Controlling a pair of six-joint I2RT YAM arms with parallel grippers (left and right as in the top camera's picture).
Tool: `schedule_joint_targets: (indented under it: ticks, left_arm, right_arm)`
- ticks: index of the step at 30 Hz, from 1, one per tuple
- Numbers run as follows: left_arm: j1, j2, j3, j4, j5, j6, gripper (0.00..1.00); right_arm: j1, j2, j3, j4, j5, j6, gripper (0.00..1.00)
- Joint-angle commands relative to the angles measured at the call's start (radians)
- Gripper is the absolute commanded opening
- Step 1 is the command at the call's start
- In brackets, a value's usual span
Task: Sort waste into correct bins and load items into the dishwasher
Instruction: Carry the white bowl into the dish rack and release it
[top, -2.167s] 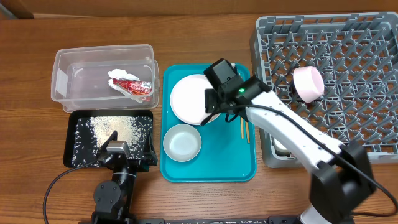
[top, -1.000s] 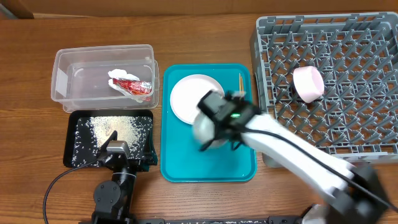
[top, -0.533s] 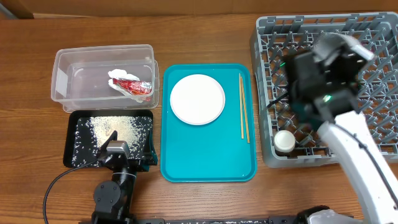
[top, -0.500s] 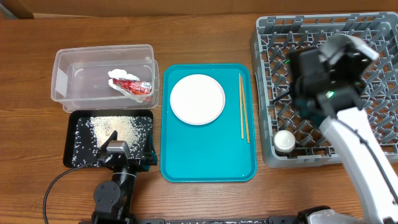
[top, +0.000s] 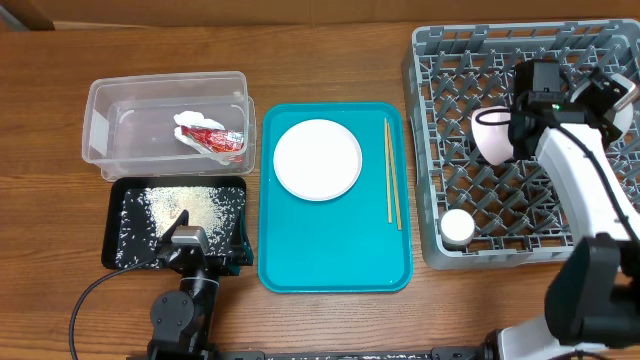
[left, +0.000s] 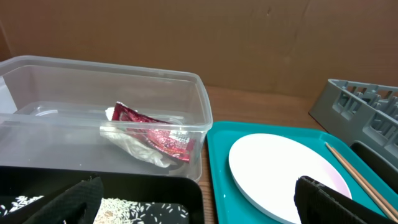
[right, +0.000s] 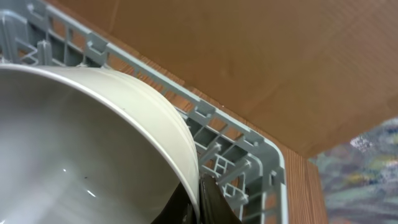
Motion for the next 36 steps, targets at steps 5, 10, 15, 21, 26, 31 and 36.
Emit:
schedule_joint_targets:
  ticks: [5,10,15,21,26,31,36]
  left_arm:
    - [-0.003,-0.004,-0.003,0.002,0.004,0.001,1.00]
    - [-0.003,-0.004,-0.003,0.002,0.004,0.001,1.00]
    - [-0.003,-0.004,-0.003,0.002,0.004,0.001,1.00]
    - [-0.003,-0.004,-0.003,0.002,0.004,0.001,1.00]
    - [-0.003,-0.004,-0.003,0.002,0.004,0.001,1.00]
    - [-0.003,-0.004,-0.003,0.002,0.004,0.001,1.00]
    - [-0.003,-0.004,-0.003,0.002,0.004,0.001,1.00]
  right_arm:
    - [0.014,0.073,0.003,0.053,0.008,-0.140,0.04]
    - [0.045,0.092,0.003,0.046,-0.002,-0.140,0.04]
    - [0.084,0.098,-0.003,0.034,-0.043,-0.139,0.04]
    - [0.103,0.098,-0.009,0.007,-0.016,-0.140,0.04]
    - [0.073,0.098,-0.009,0.023,0.070,-0.140,0.04]
    - [0.035,0.098,-0.009,0.024,0.001,-0.140,0.04]
    - [0.032,0.102,-0.009,0.034,0.000,-0.140,0.04]
